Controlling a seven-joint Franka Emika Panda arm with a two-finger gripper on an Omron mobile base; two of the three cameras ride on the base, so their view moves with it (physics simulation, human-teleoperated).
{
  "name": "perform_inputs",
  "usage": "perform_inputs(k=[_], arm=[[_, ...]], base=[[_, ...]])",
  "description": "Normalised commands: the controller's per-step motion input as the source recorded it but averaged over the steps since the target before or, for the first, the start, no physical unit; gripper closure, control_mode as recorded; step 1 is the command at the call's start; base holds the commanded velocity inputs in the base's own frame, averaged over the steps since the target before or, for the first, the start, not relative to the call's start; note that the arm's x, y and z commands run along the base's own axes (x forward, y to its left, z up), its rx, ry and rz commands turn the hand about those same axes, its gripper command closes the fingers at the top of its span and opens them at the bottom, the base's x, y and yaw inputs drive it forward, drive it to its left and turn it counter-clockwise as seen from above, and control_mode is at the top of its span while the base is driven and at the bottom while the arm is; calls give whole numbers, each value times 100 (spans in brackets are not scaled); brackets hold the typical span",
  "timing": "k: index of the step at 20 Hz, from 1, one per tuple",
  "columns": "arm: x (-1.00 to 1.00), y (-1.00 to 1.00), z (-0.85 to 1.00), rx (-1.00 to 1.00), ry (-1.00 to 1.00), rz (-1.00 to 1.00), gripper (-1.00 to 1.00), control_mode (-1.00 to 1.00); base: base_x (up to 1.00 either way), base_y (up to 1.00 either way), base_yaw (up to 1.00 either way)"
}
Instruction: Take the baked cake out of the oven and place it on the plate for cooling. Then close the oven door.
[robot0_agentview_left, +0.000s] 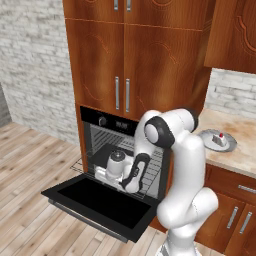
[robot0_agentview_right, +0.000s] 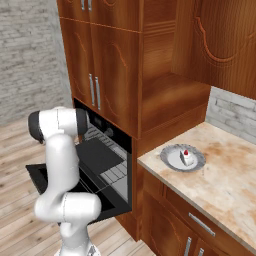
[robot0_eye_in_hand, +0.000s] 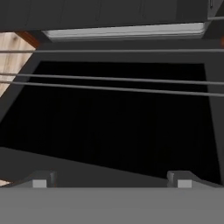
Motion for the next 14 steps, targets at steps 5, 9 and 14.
perform_inputs(k=[5, 9, 14], arm=[[20, 0, -9, 0, 0, 0, -100, -100], [19, 0, -10, 0, 0, 0, -100, -100], [20, 0, -8, 0, 0, 0, -100, -100]], base=[[0, 0, 0], [0, 0, 0], [0, 0, 0]])
